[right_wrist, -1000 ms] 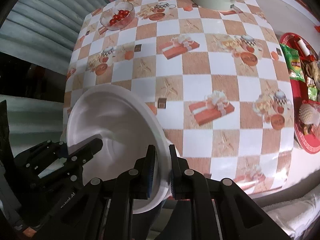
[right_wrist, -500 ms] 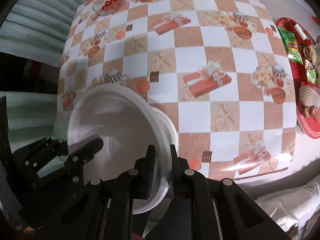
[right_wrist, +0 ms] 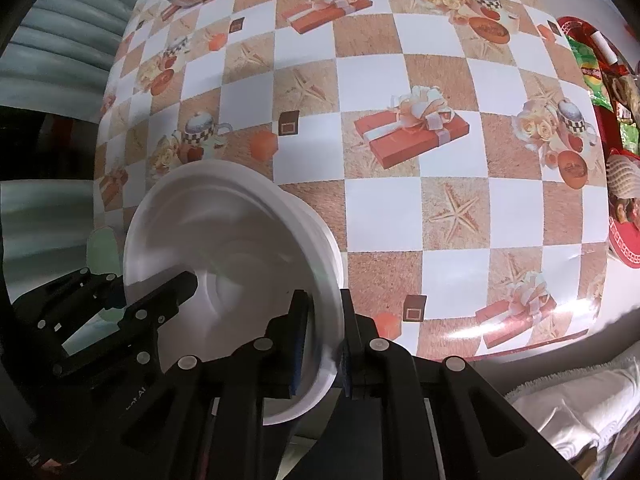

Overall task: Organize plates and bowls
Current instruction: 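Lower the white bowl onto the stacked bowls and open both grippers, then move both grippers to the rim of the plate-and-bowl stack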

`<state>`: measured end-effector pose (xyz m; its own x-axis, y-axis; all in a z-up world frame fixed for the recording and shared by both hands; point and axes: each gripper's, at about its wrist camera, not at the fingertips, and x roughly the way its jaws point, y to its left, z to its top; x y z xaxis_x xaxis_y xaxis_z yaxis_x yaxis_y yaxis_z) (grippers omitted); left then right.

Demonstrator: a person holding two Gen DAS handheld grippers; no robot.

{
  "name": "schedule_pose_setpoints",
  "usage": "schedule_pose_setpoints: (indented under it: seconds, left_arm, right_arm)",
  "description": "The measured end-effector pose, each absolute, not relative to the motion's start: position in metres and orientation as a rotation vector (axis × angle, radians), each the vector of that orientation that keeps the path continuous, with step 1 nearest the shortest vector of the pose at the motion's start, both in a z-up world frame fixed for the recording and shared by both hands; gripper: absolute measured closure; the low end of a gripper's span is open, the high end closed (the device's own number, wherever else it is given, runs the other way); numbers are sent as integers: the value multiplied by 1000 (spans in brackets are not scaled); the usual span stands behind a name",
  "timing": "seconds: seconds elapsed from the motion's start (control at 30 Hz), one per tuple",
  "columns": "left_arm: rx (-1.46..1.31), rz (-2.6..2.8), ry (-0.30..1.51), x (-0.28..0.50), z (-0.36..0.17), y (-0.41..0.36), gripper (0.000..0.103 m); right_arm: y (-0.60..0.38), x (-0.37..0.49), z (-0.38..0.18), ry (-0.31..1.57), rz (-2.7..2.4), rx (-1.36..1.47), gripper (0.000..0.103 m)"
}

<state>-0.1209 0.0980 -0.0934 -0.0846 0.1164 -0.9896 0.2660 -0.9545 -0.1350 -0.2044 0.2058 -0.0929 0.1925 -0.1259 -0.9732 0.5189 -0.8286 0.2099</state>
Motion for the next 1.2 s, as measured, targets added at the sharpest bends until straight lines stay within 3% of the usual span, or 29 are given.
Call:
schedule_pose_setpoints:
  seconds: [0.13,0.23,0.3,0.37,0.4,0.43,0.5,0.6,0.67,0.7,0.83,1.2]
  left_arm:
    - [2065,-2192,409,-121,-99,99,82]
    - [2081,-2184,397,-121,-102,101,75]
    - [2079,-2185,377,-121,-102,102,55]
    - [2051,-2194,327,-120,-99,103,41]
    - [2033,-2202,302,-120,-97,103,37]
    - [2023,-2205,294,-120,-95,102,35]
    - [2014,-2197,288,-120,-95,98,28]
    - [2011,-2180,313,-119,-96,92,25]
    - [2012,-2166,338,-117,-96,88,24]
    - [2016,-2156,345,-116,-96,86,24]
    - [2037,-2118,319,-113,-98,81,21]
    - [2042,-2107,356,-108,-99,77,0]
  right_arm:
    - [206,-204,-99,366,-1677,1983,87]
    - [206,-204,-104,362,-1664,1999,87]
    - [206,-203,-106,372,-1657,2007,87]
    - [205,-202,-107,379,-1652,2010,87]
    - [205,-202,-107,380,-1649,2012,77]
    - [205,-202,-107,387,-1656,2009,55]
    - [206,-203,-103,385,-1676,1990,33]
    - [207,-207,-100,371,-1684,1991,33]
    - [210,-211,-98,363,-1696,2000,20]
    - [211,-212,-97,364,-1702,1998,9]
    - [218,-214,-94,370,-1719,2009,8]
    - [219,-207,-101,369,-1668,2069,8]
